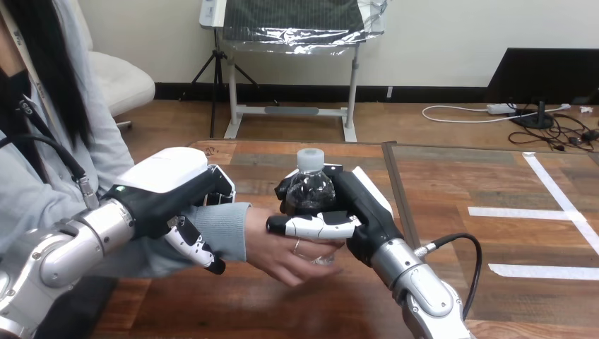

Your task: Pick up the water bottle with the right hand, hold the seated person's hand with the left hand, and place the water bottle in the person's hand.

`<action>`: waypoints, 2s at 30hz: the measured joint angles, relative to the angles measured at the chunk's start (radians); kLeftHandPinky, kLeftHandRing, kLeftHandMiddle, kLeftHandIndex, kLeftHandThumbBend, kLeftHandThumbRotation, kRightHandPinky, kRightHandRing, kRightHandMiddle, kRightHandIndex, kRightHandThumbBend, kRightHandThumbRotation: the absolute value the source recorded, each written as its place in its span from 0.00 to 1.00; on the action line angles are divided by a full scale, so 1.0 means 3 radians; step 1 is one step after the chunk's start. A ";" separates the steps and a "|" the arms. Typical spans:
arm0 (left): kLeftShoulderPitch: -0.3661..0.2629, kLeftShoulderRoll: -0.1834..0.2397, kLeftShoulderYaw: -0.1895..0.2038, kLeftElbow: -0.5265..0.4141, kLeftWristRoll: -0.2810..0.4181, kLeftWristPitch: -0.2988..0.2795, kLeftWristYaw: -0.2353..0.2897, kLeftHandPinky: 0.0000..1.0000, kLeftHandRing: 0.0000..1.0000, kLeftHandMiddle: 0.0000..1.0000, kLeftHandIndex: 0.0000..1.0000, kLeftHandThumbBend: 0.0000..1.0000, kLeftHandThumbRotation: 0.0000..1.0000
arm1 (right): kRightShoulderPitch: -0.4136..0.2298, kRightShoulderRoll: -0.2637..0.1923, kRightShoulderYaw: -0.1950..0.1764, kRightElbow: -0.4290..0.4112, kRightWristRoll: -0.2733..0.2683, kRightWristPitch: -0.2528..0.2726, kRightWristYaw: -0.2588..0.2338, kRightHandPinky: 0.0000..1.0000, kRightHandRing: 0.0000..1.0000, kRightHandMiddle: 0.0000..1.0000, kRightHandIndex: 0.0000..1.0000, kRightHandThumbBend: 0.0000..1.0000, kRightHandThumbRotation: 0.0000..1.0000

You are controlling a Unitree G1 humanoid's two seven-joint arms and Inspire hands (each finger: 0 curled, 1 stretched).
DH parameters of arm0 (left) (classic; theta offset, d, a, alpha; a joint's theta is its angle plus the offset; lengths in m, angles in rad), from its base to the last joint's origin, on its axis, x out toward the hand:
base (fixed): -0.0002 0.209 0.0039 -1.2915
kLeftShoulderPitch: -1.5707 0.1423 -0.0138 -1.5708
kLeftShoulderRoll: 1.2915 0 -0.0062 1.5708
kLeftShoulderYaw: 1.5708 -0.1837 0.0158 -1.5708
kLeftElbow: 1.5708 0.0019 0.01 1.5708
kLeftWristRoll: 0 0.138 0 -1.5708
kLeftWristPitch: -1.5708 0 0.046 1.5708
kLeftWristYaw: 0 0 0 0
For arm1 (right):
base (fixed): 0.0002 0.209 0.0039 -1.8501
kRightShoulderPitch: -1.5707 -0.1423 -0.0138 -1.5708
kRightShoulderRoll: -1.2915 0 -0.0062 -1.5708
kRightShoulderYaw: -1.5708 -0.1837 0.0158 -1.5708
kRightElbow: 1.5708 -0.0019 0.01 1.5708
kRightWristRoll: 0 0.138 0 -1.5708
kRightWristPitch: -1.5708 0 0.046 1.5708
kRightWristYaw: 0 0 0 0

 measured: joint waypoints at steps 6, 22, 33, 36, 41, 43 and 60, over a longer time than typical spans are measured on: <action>0.0000 0.0001 0.0000 -0.0009 0.0000 0.0000 0.0000 0.19 0.24 0.31 0.30 0.86 0.00 | 0.0008 0.0015 0.0003 -0.0041 0.0043 0.0000 0.0045 0.28 0.32 0.40 0.45 0.83 0.00; 0.0000 0.0009 0.0000 -0.0049 -0.0035 0.0048 0.0000 0.20 0.25 0.31 0.31 0.86 0.00 | 0.0010 0.0040 0.0008 -0.0102 0.0068 0.0000 0.0059 0.27 0.32 0.39 0.45 0.83 0.00; 0.0000 0.0009 0.0000 -0.0058 -0.0040 0.0061 0.0000 0.22 0.27 0.34 0.34 0.87 0.00 | 0.0010 0.0040 0.0007 -0.0157 0.0071 0.0000 0.0059 0.29 0.34 0.41 0.46 0.84 0.00; 0.0000 0.0009 0.0000 -0.0058 -0.0041 0.0058 0.0002 0.23 0.28 0.35 0.36 0.88 0.00 | 0.0010 0.0040 0.0005 -0.0160 0.0077 0.0000 0.0059 0.30 0.35 0.42 0.46 0.84 0.00; 0.0001 0.0011 0.0000 -0.0058 -0.0042 0.0045 0.0012 0.24 0.30 0.36 0.38 0.90 0.00 | 0.0010 0.0037 0.0005 -0.0160 0.0073 0.0000 0.0050 0.33 0.38 0.45 0.48 0.85 0.00; 0.0001 0.0013 0.0000 -0.0058 -0.0042 0.0044 0.0013 0.26 0.31 0.38 0.39 0.91 0.00 | 0.0010 0.0037 0.0005 -0.0160 0.0069 0.0000 0.0036 0.35 0.40 0.47 0.49 0.86 0.00; 0.0017 0.0025 0.0007 -0.0228 -0.0041 0.0158 0.0028 0.44 0.49 0.54 0.56 0.95 0.08 | 0.0010 0.0036 0.0007 -0.0167 0.0029 -0.0033 -0.0063 0.51 0.54 0.58 0.57 0.85 0.04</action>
